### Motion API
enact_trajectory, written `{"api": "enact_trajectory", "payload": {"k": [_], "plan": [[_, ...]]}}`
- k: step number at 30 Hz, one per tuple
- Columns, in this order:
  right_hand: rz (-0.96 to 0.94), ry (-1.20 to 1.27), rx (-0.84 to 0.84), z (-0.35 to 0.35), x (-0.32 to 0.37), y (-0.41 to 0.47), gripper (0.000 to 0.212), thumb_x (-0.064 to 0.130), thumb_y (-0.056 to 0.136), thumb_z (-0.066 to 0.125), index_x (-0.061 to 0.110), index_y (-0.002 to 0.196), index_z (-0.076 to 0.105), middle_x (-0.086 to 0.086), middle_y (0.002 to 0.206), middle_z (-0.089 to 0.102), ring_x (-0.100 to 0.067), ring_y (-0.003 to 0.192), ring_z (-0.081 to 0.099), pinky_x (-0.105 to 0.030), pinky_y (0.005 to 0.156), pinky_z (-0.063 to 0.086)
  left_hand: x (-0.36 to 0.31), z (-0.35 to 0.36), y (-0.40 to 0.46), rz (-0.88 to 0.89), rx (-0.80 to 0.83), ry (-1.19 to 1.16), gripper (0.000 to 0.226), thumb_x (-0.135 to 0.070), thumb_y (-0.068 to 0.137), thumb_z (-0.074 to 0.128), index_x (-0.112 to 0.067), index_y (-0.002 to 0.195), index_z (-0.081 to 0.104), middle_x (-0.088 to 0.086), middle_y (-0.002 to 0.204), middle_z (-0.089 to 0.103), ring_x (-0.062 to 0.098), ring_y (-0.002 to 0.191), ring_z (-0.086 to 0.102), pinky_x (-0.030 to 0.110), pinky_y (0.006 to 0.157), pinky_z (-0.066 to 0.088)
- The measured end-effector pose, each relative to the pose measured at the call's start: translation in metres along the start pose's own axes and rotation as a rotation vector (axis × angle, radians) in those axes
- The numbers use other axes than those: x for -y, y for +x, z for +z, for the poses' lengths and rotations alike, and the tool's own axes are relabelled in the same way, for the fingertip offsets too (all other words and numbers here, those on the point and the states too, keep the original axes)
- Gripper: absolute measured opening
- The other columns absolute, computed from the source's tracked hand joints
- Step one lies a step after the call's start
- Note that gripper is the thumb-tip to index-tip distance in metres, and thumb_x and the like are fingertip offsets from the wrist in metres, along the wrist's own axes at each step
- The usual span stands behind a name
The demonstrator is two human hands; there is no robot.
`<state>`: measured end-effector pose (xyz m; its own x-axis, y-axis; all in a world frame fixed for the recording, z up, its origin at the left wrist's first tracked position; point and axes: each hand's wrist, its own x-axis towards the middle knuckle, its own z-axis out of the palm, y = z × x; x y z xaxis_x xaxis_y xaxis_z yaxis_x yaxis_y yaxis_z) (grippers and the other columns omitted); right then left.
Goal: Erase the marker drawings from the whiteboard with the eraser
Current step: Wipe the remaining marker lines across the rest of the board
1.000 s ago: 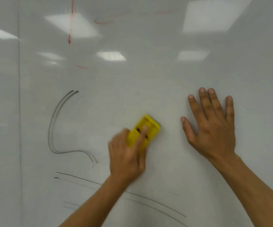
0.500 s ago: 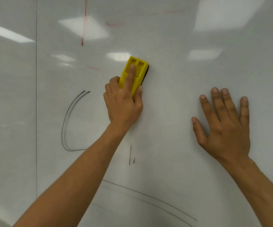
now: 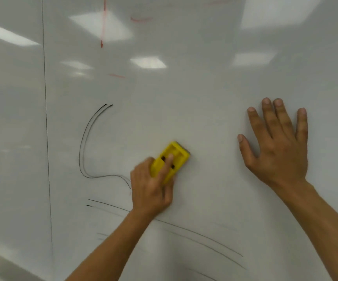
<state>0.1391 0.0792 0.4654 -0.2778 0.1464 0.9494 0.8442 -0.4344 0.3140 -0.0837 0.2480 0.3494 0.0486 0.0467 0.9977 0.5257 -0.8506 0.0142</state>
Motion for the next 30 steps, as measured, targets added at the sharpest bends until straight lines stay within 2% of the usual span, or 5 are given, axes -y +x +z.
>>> {"api": "enact_trajectory", "payload": {"k": [6,15,20,27,30], "plan": [[-0.022,0.052,-0.025,-0.013,0.000,-0.023,0.059,0.042,0.100,0.048,0.012,0.150,0.041,-0.014,0.159,0.032,-0.029,0.150,0.024,-0.064,0.118,0.013,-0.009,0.002,0.028,-0.439,-0.139,-0.088,0.057,-0.036,0.092,0.057,-0.026,0.145,0.040,0.021,0.115,0.052,0.035,0.100,0.049,0.045,0.086,0.041],[0.005,-0.017,0.035,-0.013,-0.006,-0.057,0.060,0.042,0.101,0.049,0.010,0.151,0.039,-0.017,0.158,0.032,-0.033,0.148,0.028,-0.067,0.116,0.016,-0.100,0.018,-0.143,0.205,0.254,-0.126,0.069,-0.027,0.082,0.061,-0.037,0.147,0.040,0.016,0.120,0.045,0.032,0.095,0.051,0.039,0.078,0.037],[0.006,0.003,0.034,-0.018,-0.007,-0.063,0.059,0.041,0.101,0.051,0.009,0.149,0.043,-0.017,0.157,0.035,-0.033,0.147,0.030,-0.068,0.115,0.018,-0.093,0.017,-0.143,0.336,0.296,-0.106,0.067,-0.024,0.080,0.058,-0.041,0.143,0.042,0.013,0.119,0.047,0.029,0.095,0.051,0.039,0.079,0.035],[0.033,-0.029,0.020,-0.034,-0.026,-0.083,0.062,0.041,0.099,0.055,0.011,0.151,0.040,-0.018,0.157,0.034,-0.036,0.146,0.030,-0.066,0.116,0.016,-0.084,0.014,-0.038,-0.264,0.064,-0.144,0.058,-0.032,0.091,0.059,-0.035,0.145,0.037,0.016,0.122,0.044,0.032,0.105,0.044,0.040,0.086,0.031],[0.054,-0.049,0.030,-0.036,-0.036,-0.091,0.063,0.041,0.099,0.054,0.012,0.152,0.038,-0.018,0.158,0.033,-0.035,0.147,0.028,-0.065,0.116,0.016,-0.097,0.020,-0.057,-0.122,0.087,-0.152,0.061,-0.029,0.089,0.061,-0.036,0.144,0.038,0.015,0.123,0.043,0.033,0.105,0.046,0.041,0.084,0.031]]}}
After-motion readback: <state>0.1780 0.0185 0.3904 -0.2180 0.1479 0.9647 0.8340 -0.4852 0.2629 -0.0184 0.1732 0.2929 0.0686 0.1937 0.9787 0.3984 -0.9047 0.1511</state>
